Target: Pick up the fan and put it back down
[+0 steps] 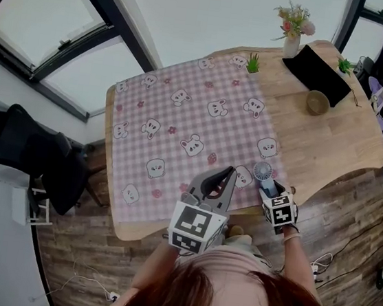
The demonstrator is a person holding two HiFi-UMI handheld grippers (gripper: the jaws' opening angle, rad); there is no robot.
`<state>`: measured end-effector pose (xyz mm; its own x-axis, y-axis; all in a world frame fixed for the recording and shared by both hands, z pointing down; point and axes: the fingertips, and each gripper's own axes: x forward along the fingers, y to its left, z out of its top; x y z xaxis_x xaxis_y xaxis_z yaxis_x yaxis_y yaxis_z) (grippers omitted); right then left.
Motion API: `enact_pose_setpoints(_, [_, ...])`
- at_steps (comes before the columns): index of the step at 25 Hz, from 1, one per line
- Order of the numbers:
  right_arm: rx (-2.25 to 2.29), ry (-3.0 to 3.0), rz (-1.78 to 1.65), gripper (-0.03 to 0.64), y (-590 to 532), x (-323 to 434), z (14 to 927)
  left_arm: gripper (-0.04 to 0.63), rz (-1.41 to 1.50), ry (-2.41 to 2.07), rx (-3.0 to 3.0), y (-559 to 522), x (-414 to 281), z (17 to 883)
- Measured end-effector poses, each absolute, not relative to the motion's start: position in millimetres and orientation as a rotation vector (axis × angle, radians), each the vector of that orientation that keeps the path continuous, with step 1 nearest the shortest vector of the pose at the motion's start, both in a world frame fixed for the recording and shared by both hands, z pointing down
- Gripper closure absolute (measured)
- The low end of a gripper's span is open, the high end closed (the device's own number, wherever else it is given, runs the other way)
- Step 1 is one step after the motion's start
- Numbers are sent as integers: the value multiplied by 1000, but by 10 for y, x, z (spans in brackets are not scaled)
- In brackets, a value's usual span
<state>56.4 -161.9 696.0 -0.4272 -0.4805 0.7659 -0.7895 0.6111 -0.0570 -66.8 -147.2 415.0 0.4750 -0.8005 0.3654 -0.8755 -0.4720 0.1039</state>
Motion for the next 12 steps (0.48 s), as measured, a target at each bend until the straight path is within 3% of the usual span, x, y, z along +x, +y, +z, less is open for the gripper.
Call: enact_pose_setpoints(12, [1012,-2107,503,397,-1635,543,6889,580,392,-1417,2468,-1434,-644,4125])
